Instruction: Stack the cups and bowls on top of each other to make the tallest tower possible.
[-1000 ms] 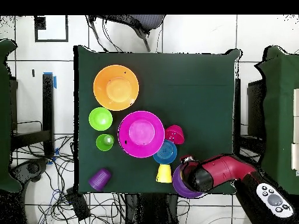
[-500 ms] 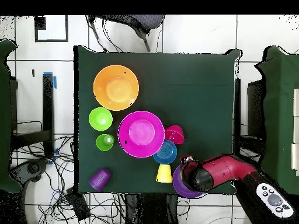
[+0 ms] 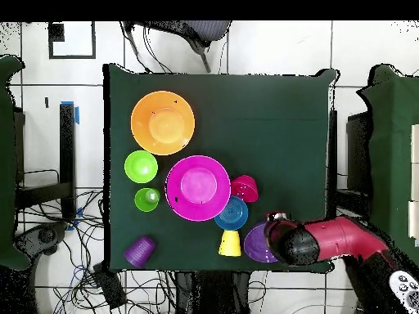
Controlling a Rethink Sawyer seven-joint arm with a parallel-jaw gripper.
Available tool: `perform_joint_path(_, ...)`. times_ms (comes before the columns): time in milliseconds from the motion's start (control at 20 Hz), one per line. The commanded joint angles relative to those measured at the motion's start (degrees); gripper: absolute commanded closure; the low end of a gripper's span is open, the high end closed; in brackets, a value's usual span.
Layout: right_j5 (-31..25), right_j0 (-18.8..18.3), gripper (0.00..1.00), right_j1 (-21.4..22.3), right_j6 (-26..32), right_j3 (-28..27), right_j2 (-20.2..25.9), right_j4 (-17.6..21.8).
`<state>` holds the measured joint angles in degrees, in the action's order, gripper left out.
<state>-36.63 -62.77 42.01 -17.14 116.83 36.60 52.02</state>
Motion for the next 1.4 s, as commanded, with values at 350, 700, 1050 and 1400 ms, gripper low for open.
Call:
perform_joint_path(350,-11.5,-3.2,1.0,8.2,13.5,0.5,12.0,-9.1)
perform_joint_path(700,-10.0,-4.9,1.0,10.9,3.7,-2.3,13.2,-14.2)
perform_joint_path(1050,-12.0,-5.2,1.0,10.5,-0.6,-3.6,14.5,-22.5)
perform_joint_path(1400,-9.0,-3.3,1.0,11.6,-7.4,-3.2,14.1,-30.7)
